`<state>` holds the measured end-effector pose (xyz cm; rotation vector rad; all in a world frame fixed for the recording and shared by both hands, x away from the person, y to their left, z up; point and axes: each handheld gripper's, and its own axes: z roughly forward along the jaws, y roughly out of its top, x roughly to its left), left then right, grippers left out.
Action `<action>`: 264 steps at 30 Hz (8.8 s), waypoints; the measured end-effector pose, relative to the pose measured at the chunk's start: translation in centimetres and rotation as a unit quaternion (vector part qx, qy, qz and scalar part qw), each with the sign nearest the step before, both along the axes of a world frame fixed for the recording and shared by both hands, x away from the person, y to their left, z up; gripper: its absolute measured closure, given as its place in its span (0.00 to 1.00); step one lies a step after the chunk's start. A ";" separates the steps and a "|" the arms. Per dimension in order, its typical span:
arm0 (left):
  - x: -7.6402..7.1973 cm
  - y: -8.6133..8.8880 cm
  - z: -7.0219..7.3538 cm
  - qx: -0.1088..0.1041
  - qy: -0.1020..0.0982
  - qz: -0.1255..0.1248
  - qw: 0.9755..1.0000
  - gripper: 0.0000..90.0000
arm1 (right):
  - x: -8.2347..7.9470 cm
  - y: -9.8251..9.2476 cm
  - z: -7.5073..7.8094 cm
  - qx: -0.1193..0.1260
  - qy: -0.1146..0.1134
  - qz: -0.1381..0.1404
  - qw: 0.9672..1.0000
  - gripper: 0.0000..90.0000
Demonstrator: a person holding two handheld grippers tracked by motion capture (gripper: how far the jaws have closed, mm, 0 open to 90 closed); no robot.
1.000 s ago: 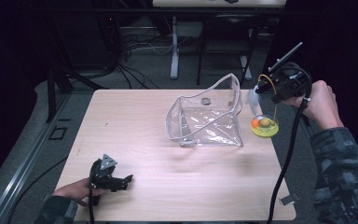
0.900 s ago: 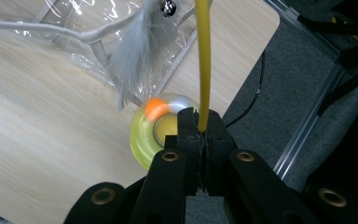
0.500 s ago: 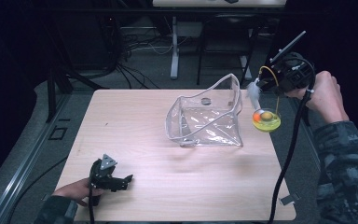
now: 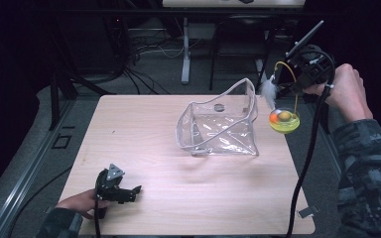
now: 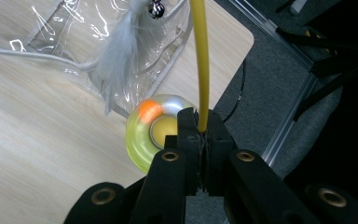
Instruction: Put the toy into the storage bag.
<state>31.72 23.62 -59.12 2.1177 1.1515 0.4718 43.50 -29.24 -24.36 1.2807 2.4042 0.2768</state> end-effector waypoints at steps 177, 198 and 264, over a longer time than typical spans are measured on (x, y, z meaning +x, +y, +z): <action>0.0 0.0 0.0 0.000 0.000 0.000 1.000 0.00 | 6.7 11.0 -12.1 -0.018 0.112 0.060 0.992 0.98; 0.0 0.0 0.0 0.000 0.000 -0.001 1.000 0.00 | 4.6 10.3 -7.9 0.039 0.067 0.063 0.995 0.48; 0.0 0.0 -0.1 0.000 -0.003 0.003 1.000 0.00 | -5.2 1.2 -22.3 0.057 0.122 0.025 0.991 0.00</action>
